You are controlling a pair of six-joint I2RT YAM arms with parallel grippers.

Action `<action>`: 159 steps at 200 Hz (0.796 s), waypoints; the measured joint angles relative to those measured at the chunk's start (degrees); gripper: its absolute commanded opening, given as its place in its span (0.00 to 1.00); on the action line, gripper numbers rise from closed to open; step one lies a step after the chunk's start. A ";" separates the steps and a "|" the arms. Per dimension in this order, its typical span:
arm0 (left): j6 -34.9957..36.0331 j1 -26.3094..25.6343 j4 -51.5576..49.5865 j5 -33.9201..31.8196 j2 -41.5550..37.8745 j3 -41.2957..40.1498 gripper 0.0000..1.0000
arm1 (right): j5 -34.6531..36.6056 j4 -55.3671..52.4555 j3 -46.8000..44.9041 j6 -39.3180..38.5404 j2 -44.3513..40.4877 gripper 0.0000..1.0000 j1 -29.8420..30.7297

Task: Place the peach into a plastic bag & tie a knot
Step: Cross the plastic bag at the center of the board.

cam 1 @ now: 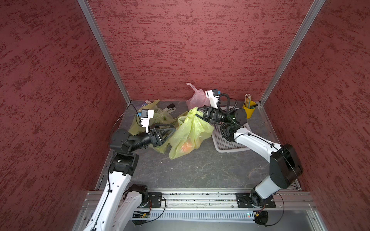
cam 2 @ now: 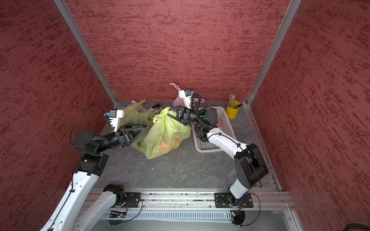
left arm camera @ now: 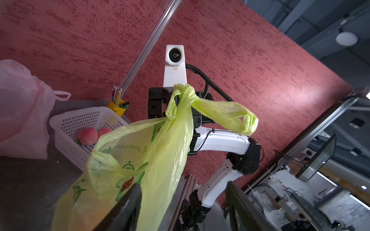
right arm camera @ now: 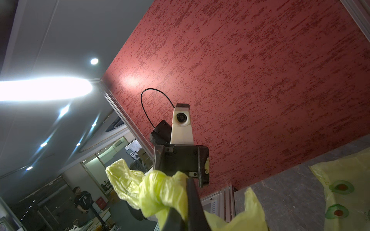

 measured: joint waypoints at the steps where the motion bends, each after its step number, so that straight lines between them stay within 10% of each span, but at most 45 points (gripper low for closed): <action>1: 0.22 0.00 -0.02 -0.22 0.13 0.07 0.43 | 0.00 -0.02 0.00 -0.02 0.00 0.00 0.00; 89: 2.84 -20.11 5.92 -10.73 16.98 3.30 0.30 | 0.46 -1.22 1.09 -1.29 -0.37 0.00 -0.02; 159: 1.16 -22.03 17.40 -17.64 22.21 -0.09 0.31 | 6.25 9.64 -0.61 5.31 1.77 0.00 2.40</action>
